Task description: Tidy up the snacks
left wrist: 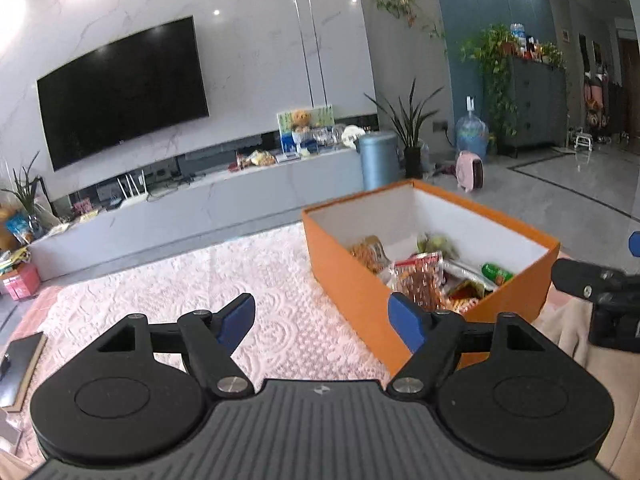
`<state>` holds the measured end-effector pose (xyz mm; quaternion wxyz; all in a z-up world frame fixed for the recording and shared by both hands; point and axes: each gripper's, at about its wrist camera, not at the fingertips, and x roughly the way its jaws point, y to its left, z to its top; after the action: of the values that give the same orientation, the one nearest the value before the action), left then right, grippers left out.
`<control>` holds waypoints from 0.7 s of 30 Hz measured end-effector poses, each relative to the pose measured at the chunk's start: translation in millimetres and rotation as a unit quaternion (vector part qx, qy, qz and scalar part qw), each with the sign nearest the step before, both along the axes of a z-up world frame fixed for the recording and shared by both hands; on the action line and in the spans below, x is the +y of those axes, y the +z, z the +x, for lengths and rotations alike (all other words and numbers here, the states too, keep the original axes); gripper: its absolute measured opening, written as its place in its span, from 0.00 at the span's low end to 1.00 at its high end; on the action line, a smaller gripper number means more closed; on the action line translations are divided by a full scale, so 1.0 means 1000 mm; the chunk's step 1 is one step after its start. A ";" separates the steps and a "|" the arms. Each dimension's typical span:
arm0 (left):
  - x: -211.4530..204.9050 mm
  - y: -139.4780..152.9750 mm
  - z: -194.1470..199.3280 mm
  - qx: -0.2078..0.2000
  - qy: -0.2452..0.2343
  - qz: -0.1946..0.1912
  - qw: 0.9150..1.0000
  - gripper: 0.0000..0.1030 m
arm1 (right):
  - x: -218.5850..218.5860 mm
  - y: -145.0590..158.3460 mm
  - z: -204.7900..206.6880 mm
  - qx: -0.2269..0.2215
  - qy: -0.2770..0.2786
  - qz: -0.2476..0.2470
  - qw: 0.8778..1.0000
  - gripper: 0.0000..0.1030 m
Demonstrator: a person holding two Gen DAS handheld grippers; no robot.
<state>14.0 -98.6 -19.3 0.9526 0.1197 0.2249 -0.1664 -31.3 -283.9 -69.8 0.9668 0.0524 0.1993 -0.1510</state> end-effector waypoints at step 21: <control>0.008 -0.026 -0.006 0.046 0.013 0.010 0.999 0.86 | 0.002 -0.030 0.024 0.053 0.011 -0.001 0.999 0.90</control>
<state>7.8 -90.2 -44.8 0.9421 0.1190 0.2714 -0.1570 -7.2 -281.6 -99.5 0.9567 0.0414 0.2503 -0.1426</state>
